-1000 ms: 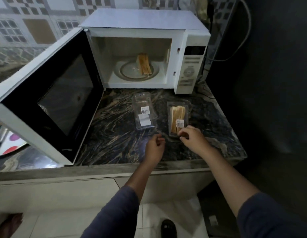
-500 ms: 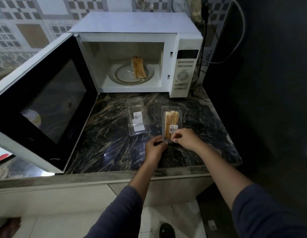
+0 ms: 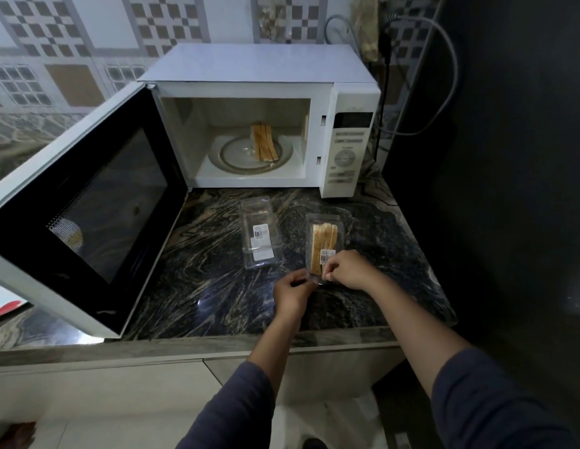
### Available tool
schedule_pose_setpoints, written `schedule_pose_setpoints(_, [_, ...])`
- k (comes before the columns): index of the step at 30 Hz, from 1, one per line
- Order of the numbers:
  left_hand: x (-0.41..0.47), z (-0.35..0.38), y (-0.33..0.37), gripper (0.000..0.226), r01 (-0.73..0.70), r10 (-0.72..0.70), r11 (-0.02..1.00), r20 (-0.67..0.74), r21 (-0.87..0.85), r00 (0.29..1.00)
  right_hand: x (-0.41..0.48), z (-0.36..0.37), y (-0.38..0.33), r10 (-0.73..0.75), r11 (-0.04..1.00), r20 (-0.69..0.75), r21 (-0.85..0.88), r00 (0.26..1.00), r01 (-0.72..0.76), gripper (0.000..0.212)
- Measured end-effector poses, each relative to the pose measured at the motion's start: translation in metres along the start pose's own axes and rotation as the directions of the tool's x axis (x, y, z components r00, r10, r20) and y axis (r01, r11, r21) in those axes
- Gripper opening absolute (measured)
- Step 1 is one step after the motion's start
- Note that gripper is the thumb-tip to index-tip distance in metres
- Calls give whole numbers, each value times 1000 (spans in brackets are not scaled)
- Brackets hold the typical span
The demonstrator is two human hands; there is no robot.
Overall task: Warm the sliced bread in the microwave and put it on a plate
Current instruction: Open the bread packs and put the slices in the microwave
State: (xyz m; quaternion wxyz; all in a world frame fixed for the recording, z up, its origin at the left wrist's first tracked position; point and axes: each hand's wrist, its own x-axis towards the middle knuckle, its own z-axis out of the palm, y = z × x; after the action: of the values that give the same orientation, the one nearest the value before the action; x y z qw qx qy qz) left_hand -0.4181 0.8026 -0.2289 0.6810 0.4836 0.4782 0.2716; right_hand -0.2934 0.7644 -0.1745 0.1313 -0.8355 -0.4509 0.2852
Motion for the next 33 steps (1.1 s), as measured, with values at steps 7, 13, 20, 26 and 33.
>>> schedule_pose_setpoints(7, [-1,-2,-3,16,0,0,1000,10,16,1000,0,-7,-2,7,1000,57,0,998,-7,14])
schedule_pose_setpoints(13, [-1,-4,-3,21,-35,35,999,-4,31,999,0,-18,-15,-15,995,117,101,993,3,16])
schedule_pose_setpoints(20, [-1,-4,-2,29,-8,8,1000,-19,24,1000,-8,-65,-43,-45,983,39,181,998,37,16])
schedule_pose_setpoints(26, [3,-5,3,26,115,-115,991,1,63,993,-16,-90,-50,-184,971,-443,54,878,231,12])
schedule_pose_setpoints(33, [14,-4,18,20,204,-205,979,42,28,978,-6,-60,-36,-207,904,-861,14,465,427,15])
